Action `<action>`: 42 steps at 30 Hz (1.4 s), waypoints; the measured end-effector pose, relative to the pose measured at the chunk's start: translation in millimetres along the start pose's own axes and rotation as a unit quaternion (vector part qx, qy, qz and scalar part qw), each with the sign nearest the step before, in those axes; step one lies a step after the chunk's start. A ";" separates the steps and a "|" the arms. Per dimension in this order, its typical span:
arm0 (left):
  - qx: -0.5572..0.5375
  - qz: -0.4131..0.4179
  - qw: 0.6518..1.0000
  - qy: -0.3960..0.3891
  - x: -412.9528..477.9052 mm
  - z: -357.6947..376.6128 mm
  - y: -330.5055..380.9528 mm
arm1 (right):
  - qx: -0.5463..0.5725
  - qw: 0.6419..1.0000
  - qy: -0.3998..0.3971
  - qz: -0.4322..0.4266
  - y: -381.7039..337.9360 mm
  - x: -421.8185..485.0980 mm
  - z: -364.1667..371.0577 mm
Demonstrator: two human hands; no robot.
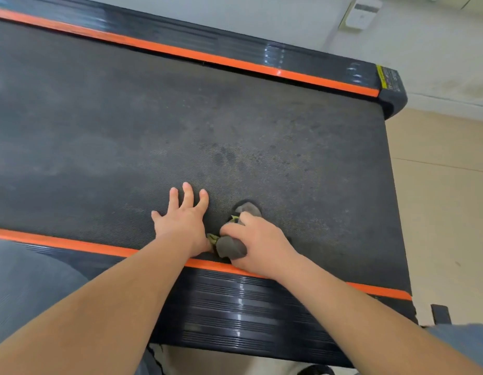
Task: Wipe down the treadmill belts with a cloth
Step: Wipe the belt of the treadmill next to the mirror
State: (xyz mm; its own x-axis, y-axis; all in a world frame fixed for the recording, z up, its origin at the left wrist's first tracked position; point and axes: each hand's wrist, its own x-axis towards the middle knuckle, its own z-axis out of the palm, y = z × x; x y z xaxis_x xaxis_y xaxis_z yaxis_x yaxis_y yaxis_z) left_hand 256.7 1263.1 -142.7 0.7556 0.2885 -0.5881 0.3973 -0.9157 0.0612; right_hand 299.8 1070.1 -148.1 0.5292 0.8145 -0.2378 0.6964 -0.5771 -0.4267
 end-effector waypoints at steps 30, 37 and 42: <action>0.021 -0.028 0.999 -0.026 -8.2 -18.9 21.4 | -0.170 0.938 -0.133 0.272 113.2 -124.2 -74.1; 0.032 0.152 0.987 0.048 -16.8 -11.9 85.2 | 0.141 0.844 0.097 0.508 139.4 -133.9 -73.0; 0.087 0.168 0.982 0.020 9.7 -36.6 79.1 | 0.049 0.925 0.117 0.357 88.0 -55.6 -47.8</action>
State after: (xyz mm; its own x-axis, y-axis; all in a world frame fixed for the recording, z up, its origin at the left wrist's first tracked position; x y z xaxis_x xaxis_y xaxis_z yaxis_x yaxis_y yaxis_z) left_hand 314.5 1203.8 -114.1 0.8495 -0.0316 -0.5267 0.0285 -0.9940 0.1057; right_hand 354.9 971.1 -130.7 0.9362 0.1849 -0.2988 0.0870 -0.9459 -0.3127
